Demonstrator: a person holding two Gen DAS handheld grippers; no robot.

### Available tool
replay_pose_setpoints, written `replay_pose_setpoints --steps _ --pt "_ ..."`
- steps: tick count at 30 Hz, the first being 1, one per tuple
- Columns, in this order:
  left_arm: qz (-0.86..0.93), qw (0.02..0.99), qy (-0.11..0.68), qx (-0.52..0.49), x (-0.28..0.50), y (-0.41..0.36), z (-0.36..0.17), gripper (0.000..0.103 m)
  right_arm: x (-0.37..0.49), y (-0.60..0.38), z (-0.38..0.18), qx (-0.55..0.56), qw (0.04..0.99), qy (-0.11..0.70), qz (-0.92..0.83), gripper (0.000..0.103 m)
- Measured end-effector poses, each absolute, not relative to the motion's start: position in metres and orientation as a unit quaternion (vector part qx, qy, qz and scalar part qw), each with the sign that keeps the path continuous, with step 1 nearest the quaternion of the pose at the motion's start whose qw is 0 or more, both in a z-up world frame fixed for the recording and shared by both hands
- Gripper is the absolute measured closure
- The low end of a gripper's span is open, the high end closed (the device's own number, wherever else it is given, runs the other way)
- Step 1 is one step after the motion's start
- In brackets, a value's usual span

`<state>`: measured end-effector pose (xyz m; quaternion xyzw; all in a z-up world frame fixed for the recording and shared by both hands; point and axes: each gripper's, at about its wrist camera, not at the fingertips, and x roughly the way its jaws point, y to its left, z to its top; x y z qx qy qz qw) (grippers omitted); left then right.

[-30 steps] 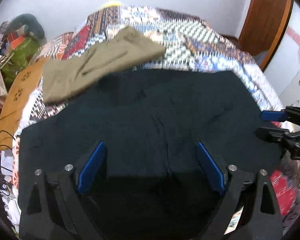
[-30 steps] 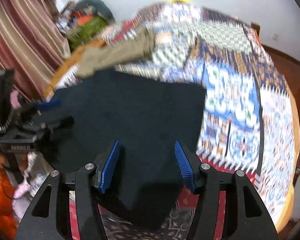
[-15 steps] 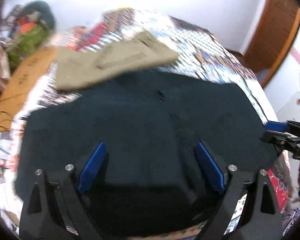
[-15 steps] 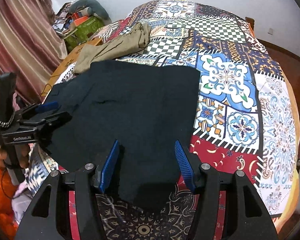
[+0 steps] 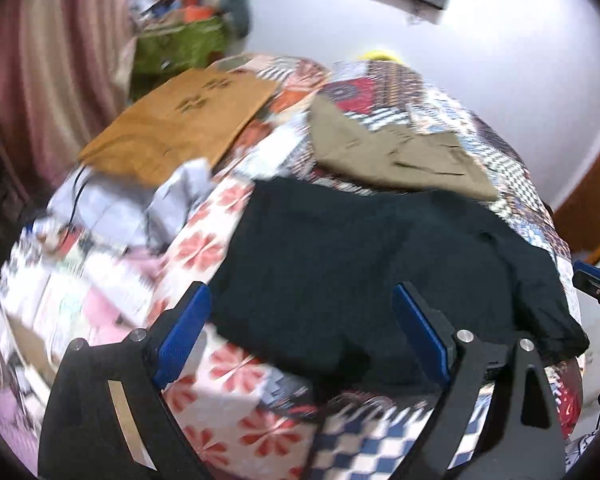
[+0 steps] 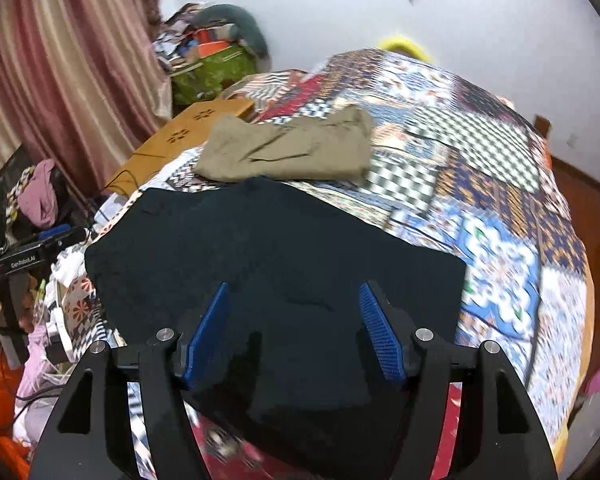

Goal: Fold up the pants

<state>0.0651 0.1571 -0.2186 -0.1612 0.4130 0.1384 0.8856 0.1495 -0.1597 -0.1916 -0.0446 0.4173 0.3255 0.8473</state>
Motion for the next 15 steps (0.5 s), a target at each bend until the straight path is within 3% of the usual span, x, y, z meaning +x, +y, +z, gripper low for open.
replay_pose_setpoints --steps 9,15 --pt "0.098 0.845 0.446 -0.280 0.048 0.175 -0.272 0.010 0.142 -0.141 -0.220 -0.041 0.833 0.458 0.307 0.039" --pt "0.043 0.831 0.436 -0.344 0.055 0.177 -0.279 0.010 0.139 -0.140 -0.232 -0.047 0.832 0.475 0.284 0.039"
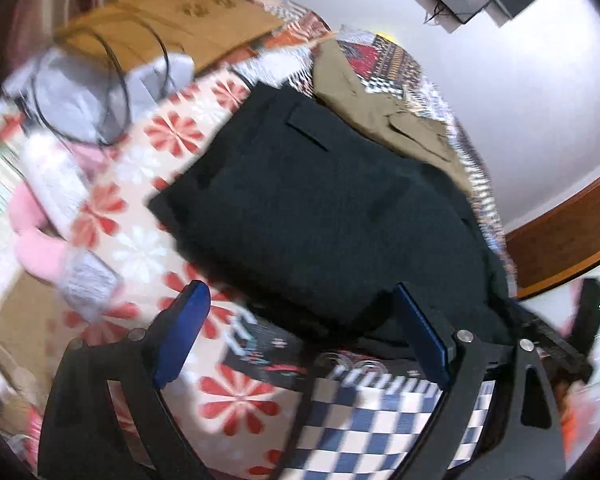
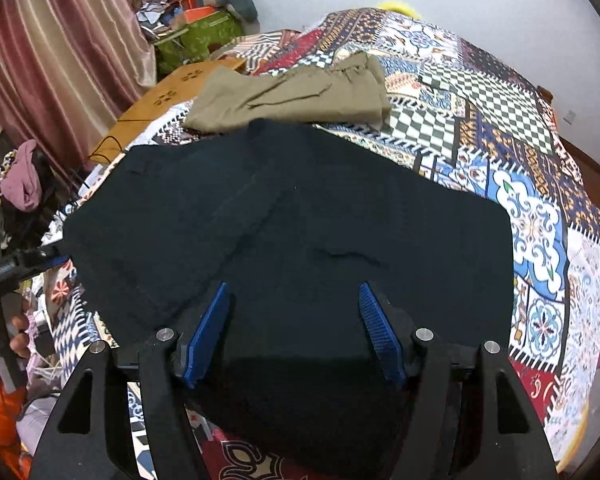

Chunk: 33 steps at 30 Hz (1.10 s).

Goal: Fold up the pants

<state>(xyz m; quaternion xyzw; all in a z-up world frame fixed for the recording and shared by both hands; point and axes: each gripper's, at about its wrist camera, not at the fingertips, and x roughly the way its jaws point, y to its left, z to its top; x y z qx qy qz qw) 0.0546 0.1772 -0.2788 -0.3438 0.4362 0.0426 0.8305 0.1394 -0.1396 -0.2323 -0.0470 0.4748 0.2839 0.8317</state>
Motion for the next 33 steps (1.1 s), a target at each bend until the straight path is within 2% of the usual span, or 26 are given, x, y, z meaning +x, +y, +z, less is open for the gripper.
replay_pose_setpoints --steps 7,16,20,22,23,24,28,33 --pt "0.020 0.815 0.443 -0.372 0.063 0.173 -0.284 0.010 0.138 -0.138 -0.232 -0.049 0.833 0.474 0.282 0.038" --pt "0.042 0.816 0.455 -0.353 0.108 0.175 -0.289 0.012 0.140 -0.140 -0.235 -0.041 0.829 0.476 0.290 0.036" --pt "0.068 0.812 0.445 -0.370 0.119 0.185 -0.293 0.029 0.141 -0.141 -0.236 -0.037 0.827 0.476 0.296 0.036" --pt "0.079 0.809 0.443 -0.378 0.124 0.192 -0.296 0.048 0.141 -0.141 -0.236 -0.034 0.826 0.476 0.299 0.035" --pt "0.085 0.808 0.443 -0.378 0.125 0.194 -0.297 0.054 0.141 -0.141 -0.236 -0.032 0.826 0.476 0.300 0.035" --pt "0.092 0.808 0.444 -0.375 0.126 0.197 -0.298 0.067 0.141 -0.142 -0.236 -0.031 0.826 0.476 0.301 0.035" --pt "0.090 0.810 0.445 -0.371 0.125 0.201 -0.298 0.081 0.141 -0.142 -0.235 -0.025 0.825 0.476 0.304 0.035" --pt "0.099 0.847 0.431 -0.295 0.124 0.188 -0.271 0.085 0.143 -0.143 -0.235 -0.023 0.824 0.476 0.305 0.035"
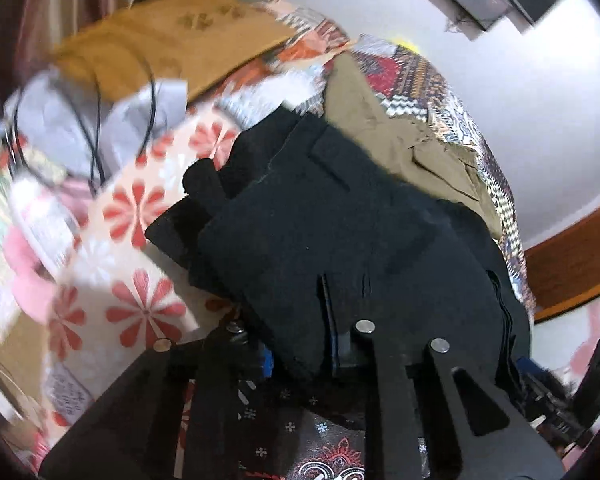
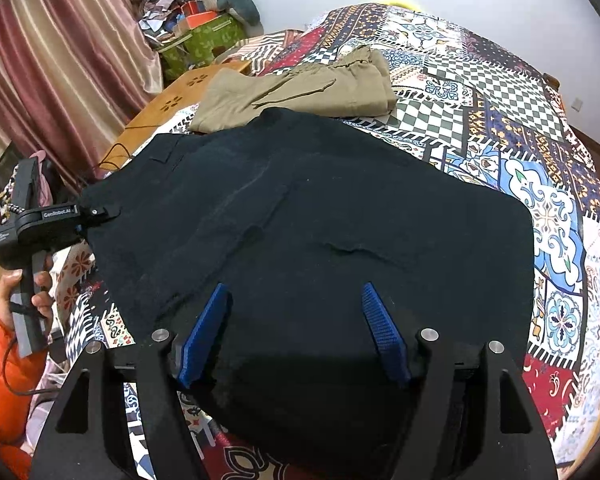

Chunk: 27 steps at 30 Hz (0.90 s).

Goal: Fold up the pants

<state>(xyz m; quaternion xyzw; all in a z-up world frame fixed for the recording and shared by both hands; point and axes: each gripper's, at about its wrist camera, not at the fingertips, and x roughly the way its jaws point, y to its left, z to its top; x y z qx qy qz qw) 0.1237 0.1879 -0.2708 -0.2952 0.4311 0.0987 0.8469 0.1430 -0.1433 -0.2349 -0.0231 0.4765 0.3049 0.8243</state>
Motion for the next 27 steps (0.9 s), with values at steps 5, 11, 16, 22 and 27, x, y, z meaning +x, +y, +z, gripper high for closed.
replay_pose_setpoints --steps 5,11,16,22,27 --pt "0.092 0.883 0.398 -0.231 0.122 0.169 -0.227 0.086 0.143 -0.148 -0.232 -0.012 0.825 0.476 0.304 0.035" --pt "0.067 0.921 0.349 -0.159 0.130 0.133 -0.171 0.086 0.142 -0.171 -0.221 0.020 0.837 0.464 0.290 0.036" --pt "0.034 0.943 0.317 -0.097 0.139 0.091 -0.135 0.086 0.138 -0.210 -0.212 0.039 0.857 0.447 0.253 0.036" --pt "-0.023 0.951 0.300 -0.066 0.150 0.048 -0.109 0.086 0.135 -0.259 -0.216 0.058 0.871 0.446 0.197 0.035" --pt "-0.068 0.949 0.301 -0.055 0.160 0.015 -0.100 0.087 0.129 -0.277 -0.233 0.069 0.862 0.466 0.187 0.035"
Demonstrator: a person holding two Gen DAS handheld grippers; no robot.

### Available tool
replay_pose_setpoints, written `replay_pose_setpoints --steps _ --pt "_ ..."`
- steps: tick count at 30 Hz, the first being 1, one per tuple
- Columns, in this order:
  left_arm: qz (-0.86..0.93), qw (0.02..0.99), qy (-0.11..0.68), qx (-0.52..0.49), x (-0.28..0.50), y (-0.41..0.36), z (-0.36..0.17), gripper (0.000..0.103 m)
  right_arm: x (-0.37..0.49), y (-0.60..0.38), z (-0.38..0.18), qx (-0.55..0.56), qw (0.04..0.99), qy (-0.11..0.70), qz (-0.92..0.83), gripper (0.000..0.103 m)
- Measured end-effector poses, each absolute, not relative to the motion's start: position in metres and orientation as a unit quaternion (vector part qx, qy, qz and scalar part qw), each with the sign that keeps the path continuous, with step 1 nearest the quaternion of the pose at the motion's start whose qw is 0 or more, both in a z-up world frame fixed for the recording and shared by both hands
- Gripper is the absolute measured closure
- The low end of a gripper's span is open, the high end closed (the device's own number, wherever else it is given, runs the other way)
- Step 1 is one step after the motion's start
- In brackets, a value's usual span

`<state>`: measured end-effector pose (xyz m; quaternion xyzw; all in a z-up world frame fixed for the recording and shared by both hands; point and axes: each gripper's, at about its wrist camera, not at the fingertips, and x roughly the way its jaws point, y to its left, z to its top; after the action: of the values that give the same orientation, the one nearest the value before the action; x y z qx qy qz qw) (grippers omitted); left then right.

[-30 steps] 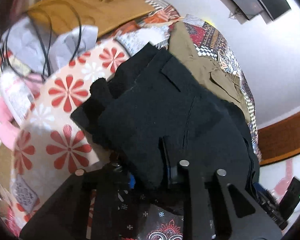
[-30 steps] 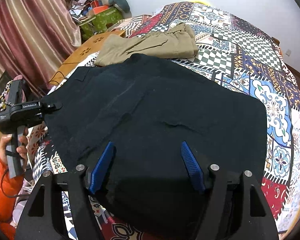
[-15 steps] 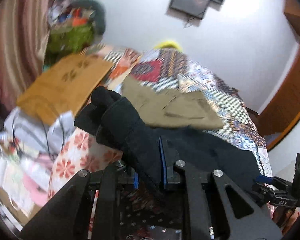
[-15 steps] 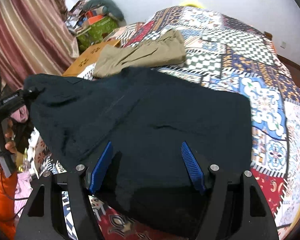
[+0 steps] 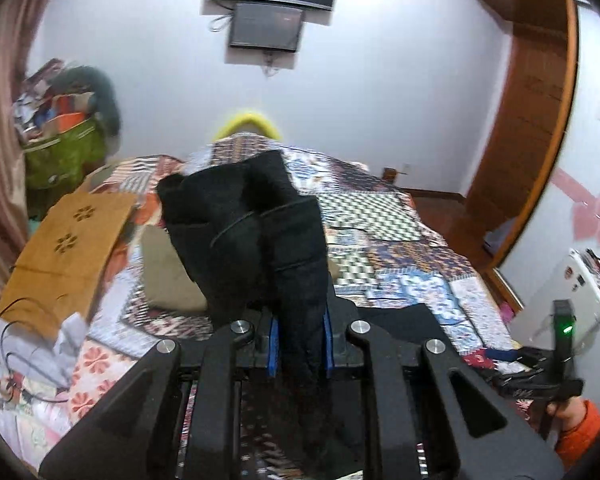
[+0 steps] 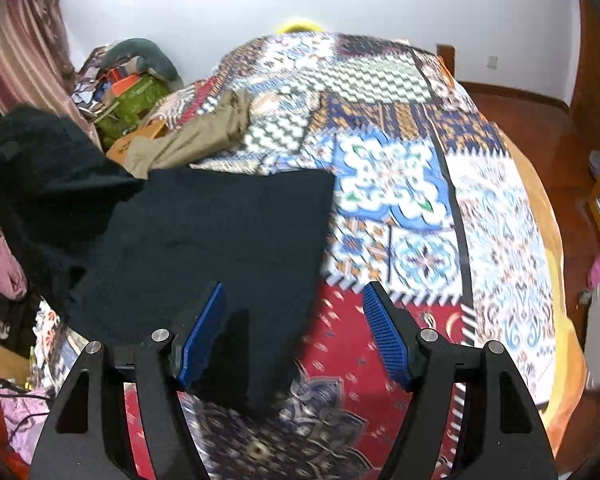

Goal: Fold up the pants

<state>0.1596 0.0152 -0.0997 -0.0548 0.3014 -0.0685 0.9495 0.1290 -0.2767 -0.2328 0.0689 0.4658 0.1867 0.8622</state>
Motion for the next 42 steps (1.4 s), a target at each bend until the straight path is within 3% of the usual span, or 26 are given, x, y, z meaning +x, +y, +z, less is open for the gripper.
replay_pose_setpoints --steps 23,36,38,40,42 --pt "-0.256 0.899 0.353 0.030 0.180 -0.148 -0.123 0.090 0.125 -0.281 -0.250 0.100 0.852 0.471 0.208 0.036" --pt "-0.286 0.824 0.484 0.062 0.175 -0.183 -0.194 0.084 0.113 -0.317 -0.228 0.115 0.869 0.450 0.173 0.036" --pt "-0.281 0.830 0.478 0.064 0.174 -0.181 -0.186 0.080 0.109 -0.330 -0.225 0.119 0.874 0.445 0.157 0.036" --pt "-0.293 0.832 0.468 0.046 0.170 -0.178 -0.172 0.061 0.107 -0.338 -0.220 0.121 0.877 0.442 0.143 0.036" --pt "-0.309 0.838 0.449 0.028 0.165 -0.176 -0.157 0.049 0.106 -0.345 -0.214 0.122 0.882 0.435 0.132 0.036"
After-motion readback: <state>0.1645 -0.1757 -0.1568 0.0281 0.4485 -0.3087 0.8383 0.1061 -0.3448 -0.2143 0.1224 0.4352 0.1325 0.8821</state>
